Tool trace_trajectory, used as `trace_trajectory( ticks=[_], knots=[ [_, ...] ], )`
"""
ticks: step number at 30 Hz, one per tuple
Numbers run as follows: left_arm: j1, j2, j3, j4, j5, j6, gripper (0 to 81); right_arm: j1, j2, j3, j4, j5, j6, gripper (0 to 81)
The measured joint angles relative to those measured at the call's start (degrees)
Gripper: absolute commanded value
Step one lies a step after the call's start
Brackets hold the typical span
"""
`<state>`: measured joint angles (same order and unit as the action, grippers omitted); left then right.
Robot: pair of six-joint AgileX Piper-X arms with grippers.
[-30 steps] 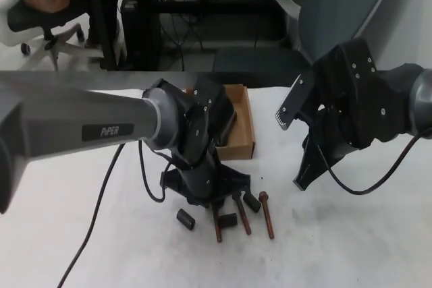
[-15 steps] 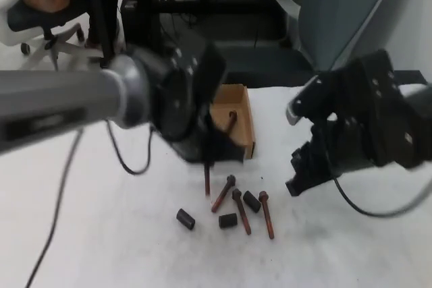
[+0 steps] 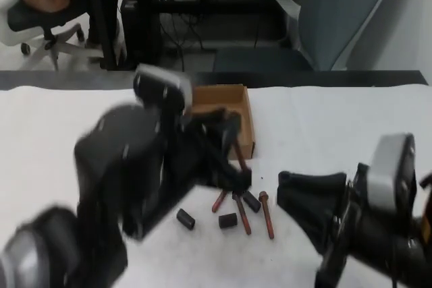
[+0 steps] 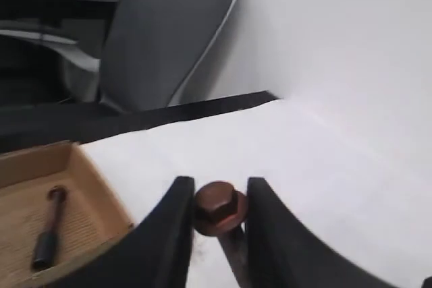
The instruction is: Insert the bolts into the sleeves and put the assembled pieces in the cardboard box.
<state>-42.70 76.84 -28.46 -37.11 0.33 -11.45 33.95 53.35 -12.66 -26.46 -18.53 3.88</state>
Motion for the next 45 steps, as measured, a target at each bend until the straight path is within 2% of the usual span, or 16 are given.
trace_trajectory(
  ticks=[2, 6, 14, 22, 32, 45],
  knots=[
    [-1.99, 0.00, 2.40, -6.57, 1.47, -1.27, 1.7, 2.64, -0.99, 1.18, -0.99, 1.42, 0.28, 0.0],
    [-4.96, 0.00, 3.11, -10.33, 4.63, -1.58, 1.7, 6.20, -0.43, 1.67, 1.18, 6.09, 0.63, 0.0],
    [-6.34, 0.00, 3.16, -9.13, 10.21, -1.80, 1.7, 6.94, -0.01, 1.67, 7.01, 12.96, -1.55, 0.0],
    [-6.34, 0.00, 3.16, -5.25, 11.00, -0.31, 1.7, 6.94, -0.01, 1.75, 7.67, 13.07, -2.53, 0.0],
    [-6.38, 0.00, 3.16, -4.89, 7.44, 1.23, 1.7, 6.94, -0.01, 1.75, 9.48, 9.00, -0.35, 0.0],
    [-6.38, 0.00, 3.16, -4.15, 7.58, 0.23, 1.7, 7.02, -0.01, 1.88, 8.05, 7.88, -0.37, 0.0]
  ],
)
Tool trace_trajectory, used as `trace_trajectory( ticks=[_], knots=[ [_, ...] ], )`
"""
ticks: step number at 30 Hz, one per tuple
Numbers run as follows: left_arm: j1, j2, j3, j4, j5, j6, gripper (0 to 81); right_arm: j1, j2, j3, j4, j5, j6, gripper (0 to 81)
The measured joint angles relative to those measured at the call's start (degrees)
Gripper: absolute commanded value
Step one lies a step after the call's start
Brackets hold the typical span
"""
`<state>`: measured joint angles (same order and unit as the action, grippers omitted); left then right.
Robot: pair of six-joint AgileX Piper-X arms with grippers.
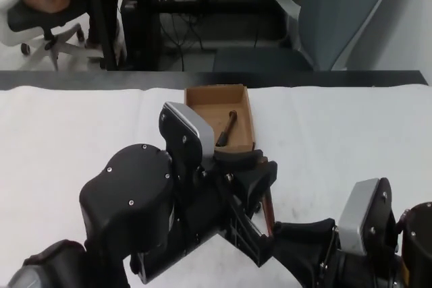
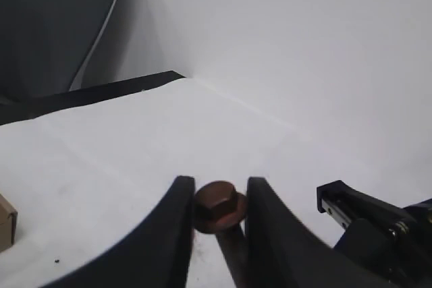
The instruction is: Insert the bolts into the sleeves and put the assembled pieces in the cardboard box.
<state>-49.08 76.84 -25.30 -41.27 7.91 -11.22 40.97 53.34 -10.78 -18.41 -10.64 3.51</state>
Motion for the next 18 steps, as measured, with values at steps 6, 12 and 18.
trace_trajectory(
  ticks=[6, 12, 18],
  knots=[
    [0.00, -0.47, 0.00, 1.48, 0.33, -1.03, 1.7, 0.00, 0.14, 0.32, -0.47, -0.45, 0.00, 0.0],
    [0.00, -0.47, 0.00, 1.47, 0.33, -1.75, 1.7, 0.00, 0.14, 0.32, -0.47, -1.35, 0.41, 0.0],
    [0.00, -0.47, -0.11, 1.21, 0.33, -3.34, 1.7, 0.00, 0.14, 0.32, -1.69, -3.02, 1.71, 0.0]
  ],
)
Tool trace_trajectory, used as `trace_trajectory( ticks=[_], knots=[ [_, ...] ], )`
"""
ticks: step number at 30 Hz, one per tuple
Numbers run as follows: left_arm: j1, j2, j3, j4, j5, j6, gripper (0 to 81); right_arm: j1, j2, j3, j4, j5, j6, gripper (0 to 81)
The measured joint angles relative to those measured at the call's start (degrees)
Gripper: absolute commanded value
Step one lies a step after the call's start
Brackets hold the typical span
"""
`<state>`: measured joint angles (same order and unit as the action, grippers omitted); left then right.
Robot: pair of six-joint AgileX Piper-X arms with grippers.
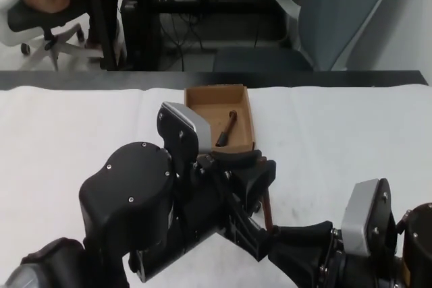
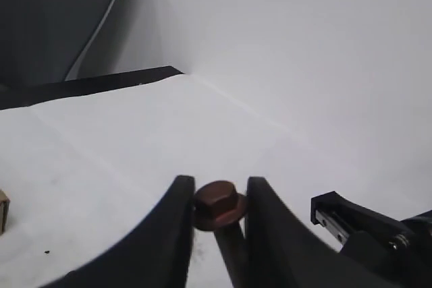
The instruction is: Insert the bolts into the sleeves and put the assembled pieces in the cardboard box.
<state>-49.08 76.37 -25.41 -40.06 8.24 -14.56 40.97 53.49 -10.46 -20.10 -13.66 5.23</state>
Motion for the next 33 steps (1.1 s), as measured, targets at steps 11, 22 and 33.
trace_trajectory(
  ticks=[11, 22, 33],
  knots=[
    [-0.99, 0.00, -0.02, -0.25, 0.04, -1.76, 1.7, 0.00, 0.12, 0.00, -1.90, 0.72, 0.37, 0.0],
    [-2.83, 0.00, -0.02, 0.94, -1.51, -1.47, 9.2, 0.15, 0.12, 0.00, -2.46, 3.87, 0.37, 0.0],
    [-1.43, -1.39, -0.06, 6.15, 3.68, -3.27, 70.0, -0.57, 4.65, -5.53, 3.87, 11.65, -6.96, 0.0]
  ],
)
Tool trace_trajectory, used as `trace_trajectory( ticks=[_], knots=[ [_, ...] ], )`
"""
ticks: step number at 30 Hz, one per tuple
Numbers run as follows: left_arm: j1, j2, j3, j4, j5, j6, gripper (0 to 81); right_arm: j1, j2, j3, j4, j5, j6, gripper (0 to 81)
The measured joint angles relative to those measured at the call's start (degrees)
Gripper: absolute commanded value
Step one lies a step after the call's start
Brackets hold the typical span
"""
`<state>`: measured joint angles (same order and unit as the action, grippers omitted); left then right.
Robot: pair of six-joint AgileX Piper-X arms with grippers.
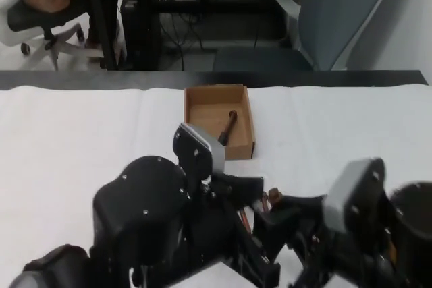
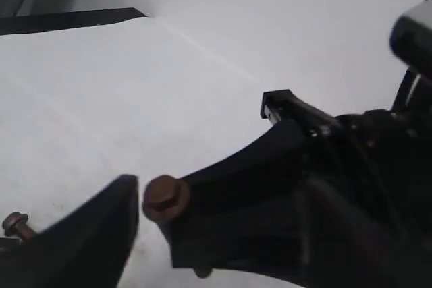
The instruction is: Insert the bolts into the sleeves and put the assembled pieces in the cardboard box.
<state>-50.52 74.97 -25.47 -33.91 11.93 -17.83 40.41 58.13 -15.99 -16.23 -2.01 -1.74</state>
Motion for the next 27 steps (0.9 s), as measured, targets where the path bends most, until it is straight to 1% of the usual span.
trace_trajectory(
  ticks=[3, 6, 8, 11, 13, 16, 20, 27],
  knots=[
    [4.07, -3.87, 0.03, 1.68, -0.90, -1.41, 70.0, -1.91, 4.57, -4.05, 3.46, 0.81, -2.29, 0.0],
    [8.73, -8.22, 0.03, 7.01, -3.82, -2.63, 70.0, -3.95, 9.38, -8.68, 4.79, 0.81, -4.35, 0.0],
    [11.48, -9.65, 0.03, 11.91, -6.50, -4.42, 66.2, -5.40, 12.54, -12.92, 5.13, 0.81, -5.61, 0.0],
    [14.82, -10.01, 0.03, 20.77, -9.11, -10.63, 65.0, -7.91, 17.26, -18.78, 6.60, 0.02, -7.85, 0.0],
    [16.49, -9.01, -0.32, 27.55, -9.74, -16.04, 60.8, -9.47, 20.73, -22.88, 8.74, -1.49, -9.64, 0.0],
    [17.63, -5.85, -1.95, 38.25, -10.41, -21.65, 54.6, -11.40, 27.14, -29.84, 11.79, -2.62, -11.91, 0.0],
    [17.83, -0.45, -4.09, 42.93, -10.97, -24.22, 54.2, -13.32, 35.13, -39.52, 14.41, -4.17, -14.37, 0.0],
    [17.83, 9.79, -10.61, 45.03, -10.97, -31.20, 53.8, -15.19, 46.74, -54.92, 18.46, -7.12, -14.88, 0.0]
  ],
)
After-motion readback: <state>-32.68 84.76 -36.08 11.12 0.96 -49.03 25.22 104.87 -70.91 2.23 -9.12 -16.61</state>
